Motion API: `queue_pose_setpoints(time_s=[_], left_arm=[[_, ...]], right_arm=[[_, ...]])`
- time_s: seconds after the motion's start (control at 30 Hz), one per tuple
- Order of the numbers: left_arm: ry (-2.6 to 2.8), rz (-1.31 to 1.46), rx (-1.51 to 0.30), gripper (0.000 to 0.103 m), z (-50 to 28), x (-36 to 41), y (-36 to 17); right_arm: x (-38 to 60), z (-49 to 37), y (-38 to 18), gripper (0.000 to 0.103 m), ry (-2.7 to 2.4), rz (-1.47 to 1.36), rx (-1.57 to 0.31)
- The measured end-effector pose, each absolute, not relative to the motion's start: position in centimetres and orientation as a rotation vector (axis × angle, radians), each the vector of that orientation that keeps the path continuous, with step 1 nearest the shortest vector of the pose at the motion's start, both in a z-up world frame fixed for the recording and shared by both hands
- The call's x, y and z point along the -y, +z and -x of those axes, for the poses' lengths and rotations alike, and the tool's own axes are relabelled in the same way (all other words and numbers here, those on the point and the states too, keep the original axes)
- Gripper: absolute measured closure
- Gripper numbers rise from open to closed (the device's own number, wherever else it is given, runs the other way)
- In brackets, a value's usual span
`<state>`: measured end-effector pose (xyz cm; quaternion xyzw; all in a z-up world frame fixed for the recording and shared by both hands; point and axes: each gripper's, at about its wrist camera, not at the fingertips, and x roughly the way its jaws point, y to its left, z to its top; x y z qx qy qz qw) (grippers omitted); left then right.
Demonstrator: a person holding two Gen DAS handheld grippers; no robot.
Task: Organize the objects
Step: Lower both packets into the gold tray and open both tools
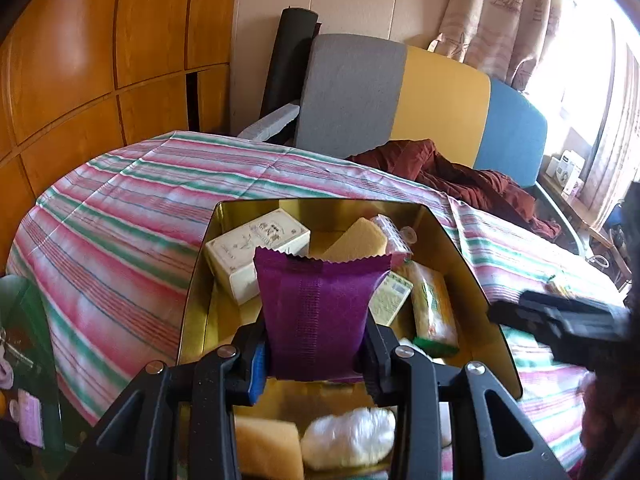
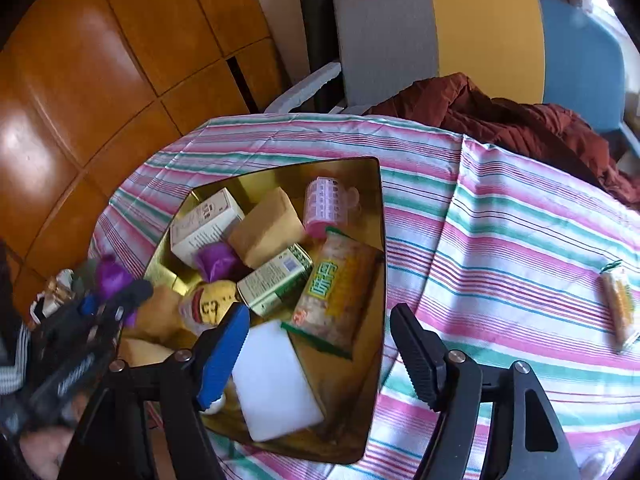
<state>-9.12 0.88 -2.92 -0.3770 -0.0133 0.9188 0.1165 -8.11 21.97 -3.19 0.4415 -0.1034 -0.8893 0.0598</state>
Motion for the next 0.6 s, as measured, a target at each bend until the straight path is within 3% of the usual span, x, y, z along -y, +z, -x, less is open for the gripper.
queue_pose_setpoints(time_s=[0.6], left_arm=[[2.745, 1.087, -0.016, 0.059, 10.3, -1.7, -2.4]], right_arm=[[-21.3, 5.9, -4.0, 0.027, -2.715, -1.333, 0.253]])
